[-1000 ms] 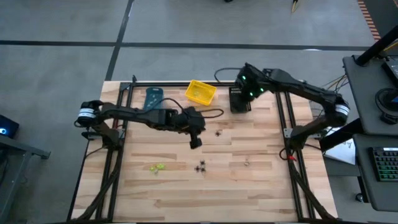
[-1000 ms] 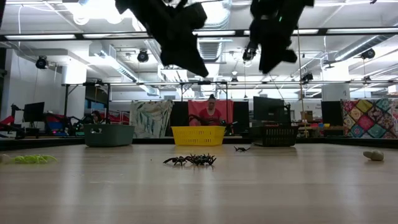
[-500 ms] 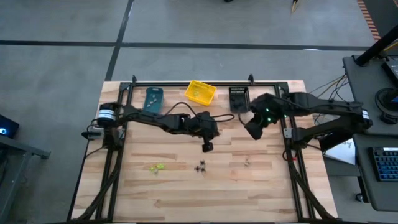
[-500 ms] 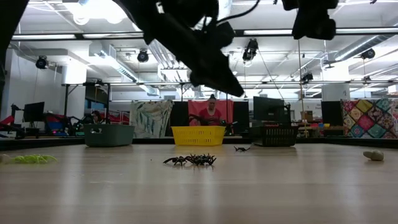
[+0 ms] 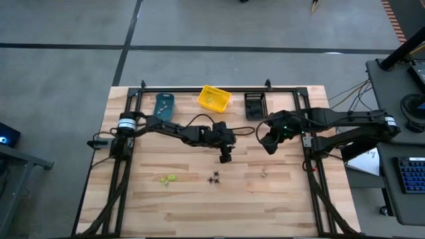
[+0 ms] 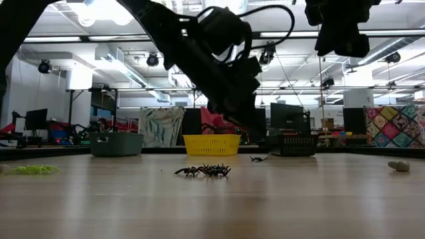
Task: Sort Halloween decoration
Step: Put the black spider toy into the black bin
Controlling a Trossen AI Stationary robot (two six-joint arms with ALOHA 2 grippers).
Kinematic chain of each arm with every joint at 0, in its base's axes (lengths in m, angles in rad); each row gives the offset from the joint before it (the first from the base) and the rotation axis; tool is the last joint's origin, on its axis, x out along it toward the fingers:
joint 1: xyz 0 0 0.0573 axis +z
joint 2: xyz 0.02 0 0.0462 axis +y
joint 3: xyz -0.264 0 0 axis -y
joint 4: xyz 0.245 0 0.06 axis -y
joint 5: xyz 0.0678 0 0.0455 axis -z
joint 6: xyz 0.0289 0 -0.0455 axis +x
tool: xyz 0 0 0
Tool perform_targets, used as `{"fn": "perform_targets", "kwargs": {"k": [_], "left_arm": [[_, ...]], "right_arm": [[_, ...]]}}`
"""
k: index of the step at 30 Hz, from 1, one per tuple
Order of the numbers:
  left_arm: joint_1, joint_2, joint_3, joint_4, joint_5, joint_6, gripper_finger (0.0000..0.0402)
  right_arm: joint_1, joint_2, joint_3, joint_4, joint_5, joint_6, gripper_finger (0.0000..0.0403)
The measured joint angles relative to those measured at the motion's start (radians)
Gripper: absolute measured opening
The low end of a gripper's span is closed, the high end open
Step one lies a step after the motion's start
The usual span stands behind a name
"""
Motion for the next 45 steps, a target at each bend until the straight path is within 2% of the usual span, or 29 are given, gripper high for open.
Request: {"fn": "perform_targets", "kwargs": {"k": [6, 10, 27, 32, 37, 45], "left_arm": [[0.015, 0.054, 0.000, 0.041, -0.002, -0.011, 0.0134], [0.029, 0.080, 0.000, 0.048, -0.043, -0.062, 0.0130], [0.041, 0.085, -0.021, 0.058, -0.043, -0.106, 0.0105], [0.041, 0.085, -0.032, 0.063, -0.040, -0.134, 0.0086], [0.041, 0.085, -0.049, 0.071, 0.014, -0.137, 0.0066], [0.041, 0.082, -0.066, 0.085, 0.021, -0.159, 0.0005]], "right_arm": [[0.000, 0.008, -0.012, 0.005, 0.000, 0.005, 0.0052], [0.000, 0.008, -0.014, 0.007, 0.000, 0.025, 0.0052], [0.000, 0.007, -0.014, 0.009, 0.000, 0.026, 0.0052], [0.000, 0.007, -0.014, 0.010, 0.001, 0.025, 0.0052], [0.000, 0.007, -0.014, 0.020, 0.001, 0.024, 0.0052], [0.000, 0.007, -0.016, 0.025, 0.002, 0.022, 0.0052]]}}
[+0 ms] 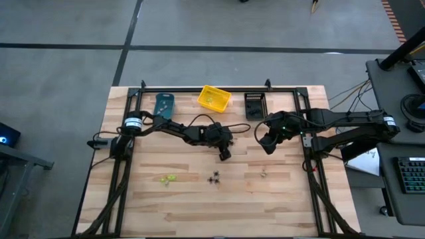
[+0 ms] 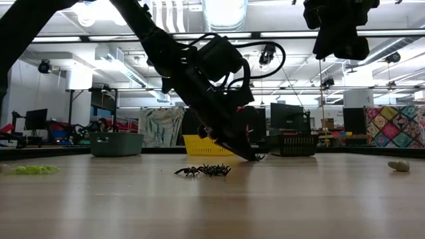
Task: Sort Halloween decoration
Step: Put the black spider toy into the black bin
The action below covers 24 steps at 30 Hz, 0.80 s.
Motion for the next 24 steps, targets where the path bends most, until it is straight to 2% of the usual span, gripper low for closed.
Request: {"fn": "perform_targets", "kwargs": {"k": [8, 24], "left_arm": [[-0.001, -0.011, 0.007, -0.006, 0.015, 0.003, 0.0000], [-0.012, -0.144, 0.007, 0.001, 0.011, 0.112, 0.0000]], "right_arm": [[0.000, 0.000, 0.000, 0.001, 0.002, -0.023, 0.0052], [0.000, 0.000, 0.000, 0.013, 0.026, -0.038, 0.0052]]}}
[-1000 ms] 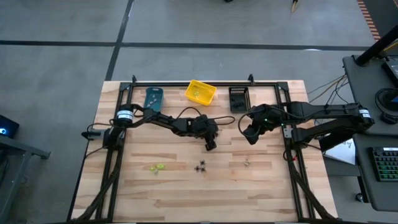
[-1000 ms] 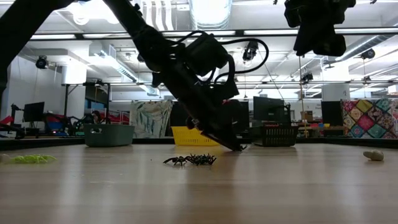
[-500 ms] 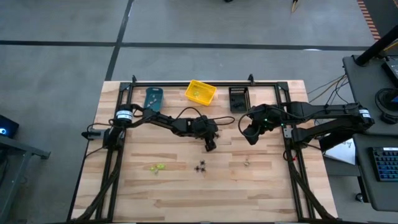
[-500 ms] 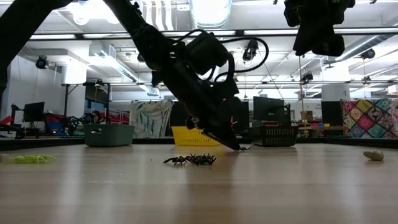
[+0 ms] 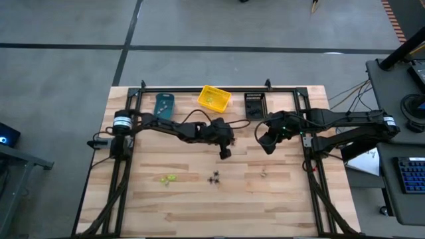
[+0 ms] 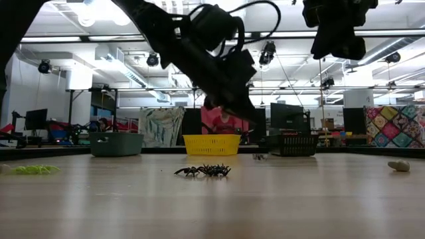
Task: Sort Halloween decoration
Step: Put the black spider toy into the black bin
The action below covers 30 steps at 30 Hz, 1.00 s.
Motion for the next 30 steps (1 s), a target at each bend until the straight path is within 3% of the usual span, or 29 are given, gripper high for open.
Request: {"fn": "perform_targets", "kwargs": {"k": [4, 8, 10, 17, 22, 26, 30], "left_arm": [[-0.001, -0.022, 0.000, -0.009, 0.005, 0.018, 0.0000], [-0.001, -0.016, -0.010, -0.028, 0.124, 0.020, 0.0000], [-0.004, -0.005, -0.018, -0.025, 0.136, -0.013, 0.0000], [-0.003, 0.039, -0.025, -0.006, 0.133, -0.008, 0.0060], [-0.002, 0.051, -0.034, 0.006, 0.008, 0.046, 0.0114], [0.004, 0.065, -0.042, 0.027, 0.004, 0.050, 0.0117], [0.005, 0.058, -0.077, 0.026, 0.003, 0.031, 0.0094]], "right_arm": [[0.000, 0.000, -0.005, 0.023, 0.000, 0.000, 0.0052], [0.000, 0.000, -0.021, 0.026, 0.000, 0.000, 0.0052], [0.000, 0.000, -0.033, 0.033, 0.001, 0.000, 0.0052], [-0.005, 0.029, -0.146, 0.237, 0.002, 0.020, 0.0052], [-0.065, 0.128, -0.196, 0.341, 0.008, 0.219, 0.0052], [-0.115, 0.244, -0.196, 0.347, -0.001, 0.226, 0.0052], [-0.160, 0.344, -0.196, 0.403, -0.056, 0.073, 0.0052]]}}
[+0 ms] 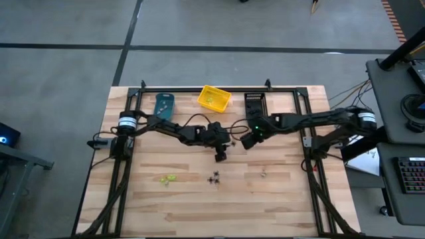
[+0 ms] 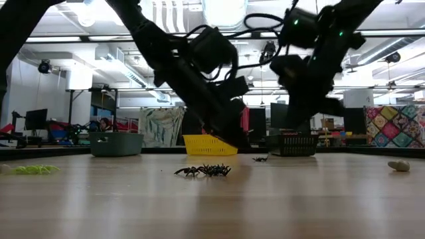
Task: Sort Halloween decoration
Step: Put the black spider toy into the black bin
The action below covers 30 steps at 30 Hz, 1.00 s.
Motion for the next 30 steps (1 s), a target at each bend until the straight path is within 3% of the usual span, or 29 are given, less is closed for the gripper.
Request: {"fn": "perform_targets", "kwargs": {"k": [3, 7, 10, 12, 18, 21, 24, 28, 30], "left_arm": [[-0.002, -0.052, -0.057, -0.002, 0.006, -0.010, 0.0058], [-0.001, -0.170, -0.168, 0.001, 0.096, -0.037, 0.0009], [0.000, -0.266, -0.260, 0.001, 0.140, -0.087, 0.0008], [0.000, -0.332, -0.307, 0.010, 0.147, -0.112, 0.0010], [0.000, -0.421, -0.396, 0.118, 0.138, -0.131, 0.0001], [0.000, -0.413, -0.432, 0.248, 0.100, -0.154, 0.0011], [0.000, -0.403, -0.459, 0.358, 0.098, -0.142, 0.0029], [0.000, -0.378, -0.473, 0.400, 0.097, -0.139, 0.0054], [-0.001, -0.350, -0.470, 0.438, 0.098, -0.135, 0.0063]], "right_arm": [[-0.004, 0.057, 0.000, 0.052, -0.005, -0.248, 0.0052], [-0.004, 0.119, -0.001, 0.108, -0.006, -0.564, 0.0052], [-0.004, 0.146, -0.015, 0.178, -0.029, -0.749, 0.0052], [-0.004, 0.159, -0.024, 0.233, -0.062, -0.790, 0.0052], [-0.002, 0.175, -0.032, 0.339, -0.075, -0.741, 0.0052], [-0.002, 0.173, -0.033, 0.313, -0.003, -0.551, 0.0057], [-0.006, 0.160, -0.033, 0.289, 0.005, -0.363, 0.0073], [-0.002, 0.140, -0.032, 0.294, -0.021, -0.201, 0.0109], [-0.009, 0.138, -0.032, 0.285, -0.091, -0.098, 0.0125]]}}
